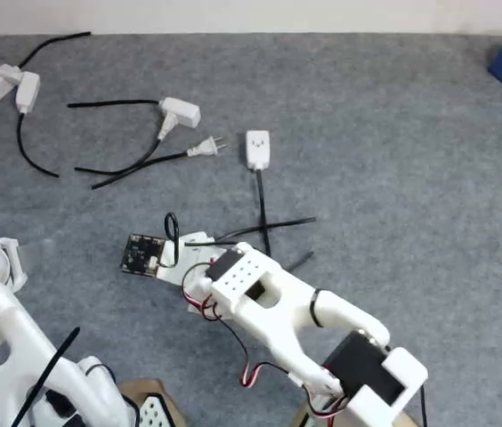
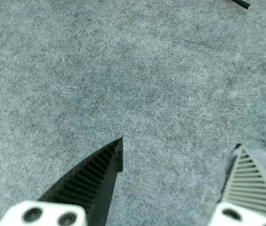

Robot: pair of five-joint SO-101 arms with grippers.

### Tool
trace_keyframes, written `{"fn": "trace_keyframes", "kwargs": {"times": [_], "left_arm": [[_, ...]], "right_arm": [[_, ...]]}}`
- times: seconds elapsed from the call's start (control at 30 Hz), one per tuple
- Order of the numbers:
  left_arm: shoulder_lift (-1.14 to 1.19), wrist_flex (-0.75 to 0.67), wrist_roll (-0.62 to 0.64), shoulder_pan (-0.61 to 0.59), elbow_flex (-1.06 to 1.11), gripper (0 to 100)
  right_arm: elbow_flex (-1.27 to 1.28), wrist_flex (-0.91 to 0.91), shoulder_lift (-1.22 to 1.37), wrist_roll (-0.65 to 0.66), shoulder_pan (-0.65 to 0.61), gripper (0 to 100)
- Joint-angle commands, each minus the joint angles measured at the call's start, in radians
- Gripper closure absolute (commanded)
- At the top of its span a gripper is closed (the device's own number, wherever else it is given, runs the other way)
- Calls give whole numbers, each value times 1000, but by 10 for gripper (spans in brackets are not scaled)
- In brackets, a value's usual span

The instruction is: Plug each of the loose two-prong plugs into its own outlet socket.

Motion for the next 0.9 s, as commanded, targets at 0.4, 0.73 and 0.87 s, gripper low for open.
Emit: {"fn": "trace_keyframes", "kwargs": {"times": [0.4,0.73,0.87], "left_arm": [[-10,-17,-11,-4,36,652],[-12,-15,-11,-21,38,652],[-12,-14,-11,-21,38,652]], "right_arm": [[-96,-111,25,-97,-28,850],[-96,-116,25,-262,64,993],[-74,41,24,-204,51,991]]}}
